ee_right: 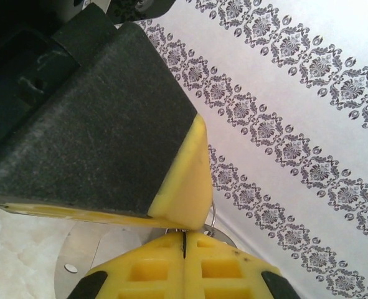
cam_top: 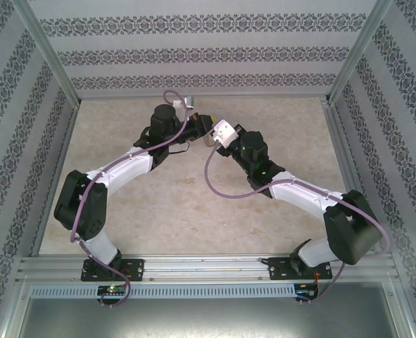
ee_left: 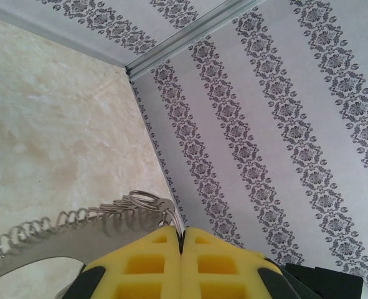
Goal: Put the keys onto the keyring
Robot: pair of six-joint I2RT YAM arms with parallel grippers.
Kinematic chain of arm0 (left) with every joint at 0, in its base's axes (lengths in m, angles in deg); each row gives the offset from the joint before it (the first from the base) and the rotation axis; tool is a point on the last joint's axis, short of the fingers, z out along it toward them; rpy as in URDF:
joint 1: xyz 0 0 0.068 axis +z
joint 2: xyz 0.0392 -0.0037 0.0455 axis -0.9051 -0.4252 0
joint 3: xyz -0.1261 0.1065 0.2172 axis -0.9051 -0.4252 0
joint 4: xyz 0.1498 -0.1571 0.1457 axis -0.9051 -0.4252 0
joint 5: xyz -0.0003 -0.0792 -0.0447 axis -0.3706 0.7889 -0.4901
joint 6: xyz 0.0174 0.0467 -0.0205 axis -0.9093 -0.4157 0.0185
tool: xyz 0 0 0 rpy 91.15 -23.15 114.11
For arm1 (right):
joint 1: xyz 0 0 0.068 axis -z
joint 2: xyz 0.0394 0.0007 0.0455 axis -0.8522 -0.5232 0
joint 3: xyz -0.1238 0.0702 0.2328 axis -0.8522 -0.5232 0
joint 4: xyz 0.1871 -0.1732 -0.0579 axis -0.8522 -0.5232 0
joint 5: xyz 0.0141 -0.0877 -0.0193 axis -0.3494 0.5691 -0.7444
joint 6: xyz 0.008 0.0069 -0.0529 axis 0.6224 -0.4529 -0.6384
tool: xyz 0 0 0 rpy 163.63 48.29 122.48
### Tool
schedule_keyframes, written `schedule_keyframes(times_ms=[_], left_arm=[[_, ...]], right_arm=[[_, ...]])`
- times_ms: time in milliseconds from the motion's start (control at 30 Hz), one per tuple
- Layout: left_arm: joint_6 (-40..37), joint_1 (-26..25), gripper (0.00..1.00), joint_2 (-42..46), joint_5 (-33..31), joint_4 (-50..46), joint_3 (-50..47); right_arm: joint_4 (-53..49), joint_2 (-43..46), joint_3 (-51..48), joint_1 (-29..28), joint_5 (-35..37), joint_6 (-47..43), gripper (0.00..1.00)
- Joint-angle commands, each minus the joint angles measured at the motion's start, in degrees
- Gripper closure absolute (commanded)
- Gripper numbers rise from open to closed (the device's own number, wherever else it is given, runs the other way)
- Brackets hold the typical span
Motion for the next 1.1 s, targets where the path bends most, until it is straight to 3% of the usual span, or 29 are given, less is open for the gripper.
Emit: schedule_keyframes(times_ms=[0, 233, 333, 500, 833, 1067], left_arm=[[0.32, -1.06, 1.00, 0.59, 4.56, 3.25, 1.55], [0.67, -1.06, 1.00, 0.77, 3.71, 7.52, 0.33], [0.15, -1.06, 0.82, 1.19, 2.69, 9.19, -0.42], [-0.64, -1.10, 0.71, 1.72, 1.93, 10.83, -0.91], [-2.51, -0.80, 0.67, 3.05, 0.56, 11.02, -1.86], [-4.54, 0.65, 0.66, 4.65, -1.61, 11.13, -5.62]], right_arm=[[-0.84, -0.84, 2.39, 0.11, -1.56, 1.11, 1.00], [-1.97, -0.34, 2.49, 0.21, -2.09, 2.47, 1.00], [-2.49, 0.07, 2.42, 1.15, -3.95, 4.77, 1.00], [-3.28, 0.95, 2.02, 3.66, -7.74, 9.53, 1.00], [-3.29, 0.66, 1.19, 7.85, -13.17, 17.01, 1.00], [-10.24, -3.15, 3.91, 12.67, -14.35, 29.85, 1.00]])
